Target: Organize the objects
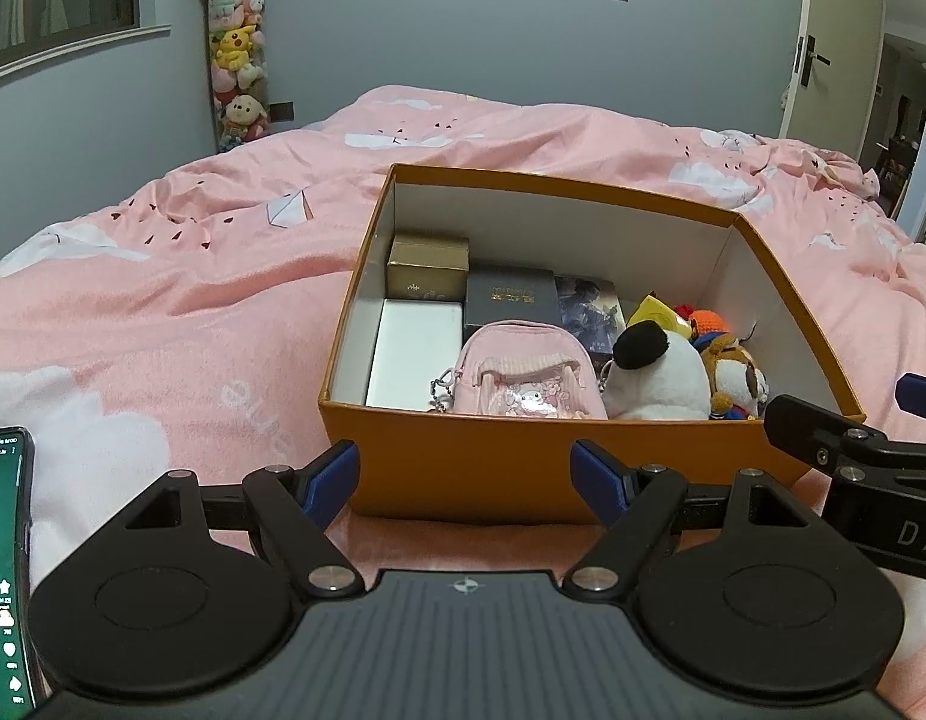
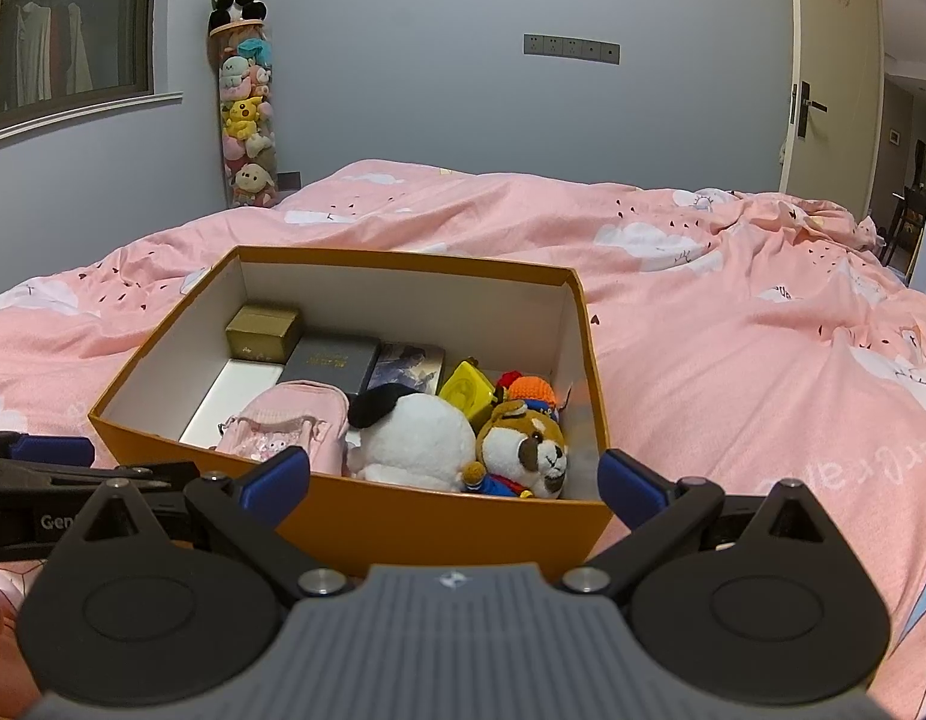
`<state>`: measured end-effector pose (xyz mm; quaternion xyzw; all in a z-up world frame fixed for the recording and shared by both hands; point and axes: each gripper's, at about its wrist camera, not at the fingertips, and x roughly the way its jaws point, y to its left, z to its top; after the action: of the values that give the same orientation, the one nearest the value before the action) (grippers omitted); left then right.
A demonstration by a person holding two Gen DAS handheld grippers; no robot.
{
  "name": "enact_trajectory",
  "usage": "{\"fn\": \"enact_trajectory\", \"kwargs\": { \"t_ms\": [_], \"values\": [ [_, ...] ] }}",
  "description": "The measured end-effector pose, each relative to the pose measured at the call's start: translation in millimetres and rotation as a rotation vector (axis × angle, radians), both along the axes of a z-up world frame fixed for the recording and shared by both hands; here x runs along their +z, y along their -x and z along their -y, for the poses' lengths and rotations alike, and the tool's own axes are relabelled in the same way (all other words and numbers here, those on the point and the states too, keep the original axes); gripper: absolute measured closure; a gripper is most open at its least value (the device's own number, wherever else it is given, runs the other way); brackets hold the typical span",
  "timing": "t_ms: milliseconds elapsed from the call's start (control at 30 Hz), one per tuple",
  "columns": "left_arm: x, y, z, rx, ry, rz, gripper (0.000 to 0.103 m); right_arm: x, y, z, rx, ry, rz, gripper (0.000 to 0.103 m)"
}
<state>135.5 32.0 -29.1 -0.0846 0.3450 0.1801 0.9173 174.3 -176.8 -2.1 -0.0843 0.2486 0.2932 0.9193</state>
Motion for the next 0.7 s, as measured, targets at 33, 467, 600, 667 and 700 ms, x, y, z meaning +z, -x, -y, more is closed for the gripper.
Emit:
{"fn": "enact_trajectory", "kwargs": {
  "t_ms": [33,467,600,667,700],
  "values": [
    [-0.1,-0.1,0.1,0.001,0.0,0.0,0.01,0.1,0.1,0.0,0.0,0.0,0.0,0.001],
    [-1.1,0.2,0.1,-0.003,0.004,-0.003,0.01,-0.7,1.5,-0.7,0.002,0.001,-0.005,0.001],
    [-1.1,0.2,0.3,-0.002,0.005,-0.003,0.01,-0.3,1.6,-0.6,0.002,0.001,-0.005,0.001],
    [-1.0,0.2,0.3,-0.002,0.004,-0.004,0.01,-0.4,2.0,-0.7,0.002,0.002,-0.006,0.001],
    [-1.1,0.3,0.3,-0.002,0.003,-0.003,0.01,-0.2,1.9,-0.7,0.001,0.001,-0.006,0.001]
  ]
}}
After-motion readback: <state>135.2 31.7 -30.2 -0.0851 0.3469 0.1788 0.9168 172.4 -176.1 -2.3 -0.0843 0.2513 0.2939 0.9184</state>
